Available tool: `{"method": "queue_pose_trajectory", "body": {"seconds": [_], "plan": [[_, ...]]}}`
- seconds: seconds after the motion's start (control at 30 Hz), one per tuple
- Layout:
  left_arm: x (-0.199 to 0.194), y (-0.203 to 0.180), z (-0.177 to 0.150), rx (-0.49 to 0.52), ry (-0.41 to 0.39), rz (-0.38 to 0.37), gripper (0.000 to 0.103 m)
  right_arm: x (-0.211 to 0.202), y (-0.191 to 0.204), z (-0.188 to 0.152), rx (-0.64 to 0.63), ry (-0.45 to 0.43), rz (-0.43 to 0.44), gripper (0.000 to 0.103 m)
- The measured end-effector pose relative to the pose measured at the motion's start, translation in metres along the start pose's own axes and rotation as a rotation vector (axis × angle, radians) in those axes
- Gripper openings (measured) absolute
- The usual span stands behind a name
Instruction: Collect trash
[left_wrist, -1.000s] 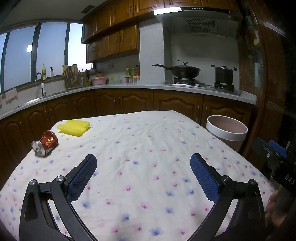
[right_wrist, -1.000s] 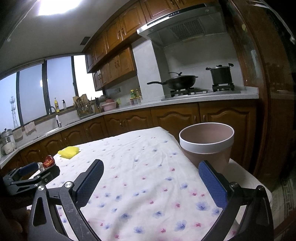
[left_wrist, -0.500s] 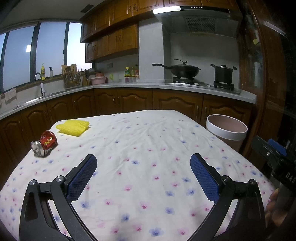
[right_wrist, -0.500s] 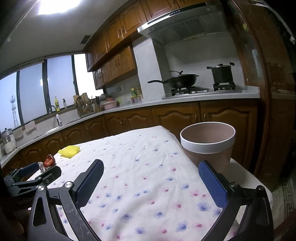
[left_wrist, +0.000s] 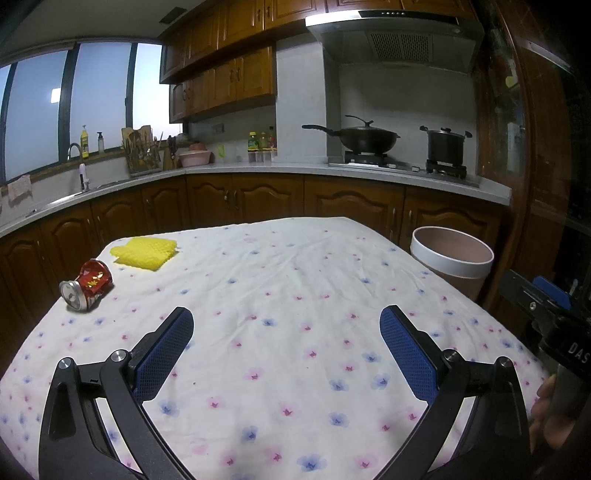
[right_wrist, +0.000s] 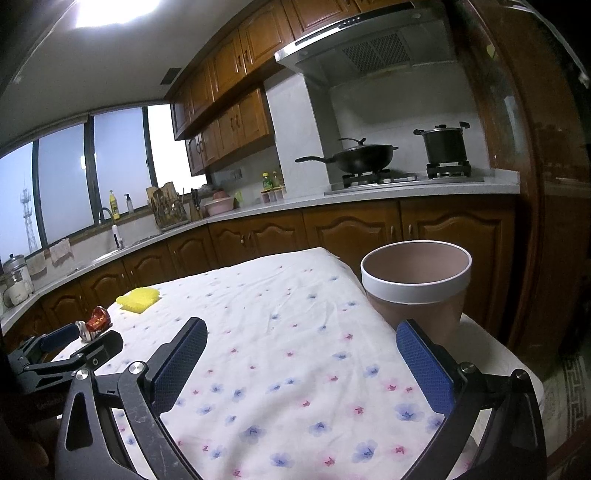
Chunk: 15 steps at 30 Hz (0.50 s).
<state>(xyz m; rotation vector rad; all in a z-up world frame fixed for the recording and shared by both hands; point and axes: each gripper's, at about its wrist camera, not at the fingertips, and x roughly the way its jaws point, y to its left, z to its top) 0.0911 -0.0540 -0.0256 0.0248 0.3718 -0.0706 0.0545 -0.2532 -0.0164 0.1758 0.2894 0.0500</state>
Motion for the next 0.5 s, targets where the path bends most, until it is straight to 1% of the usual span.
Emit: {"method": "queue_pose_trajectory", "body": {"seconds": [0.5], "plan": [[0.0039, -0.0009, -0.0025, 0.001, 0.018, -0.010, 0.103, 0.0026, 0.0052, -0.0032, 0.006, 0.026, -0.001, 0.103]]}}
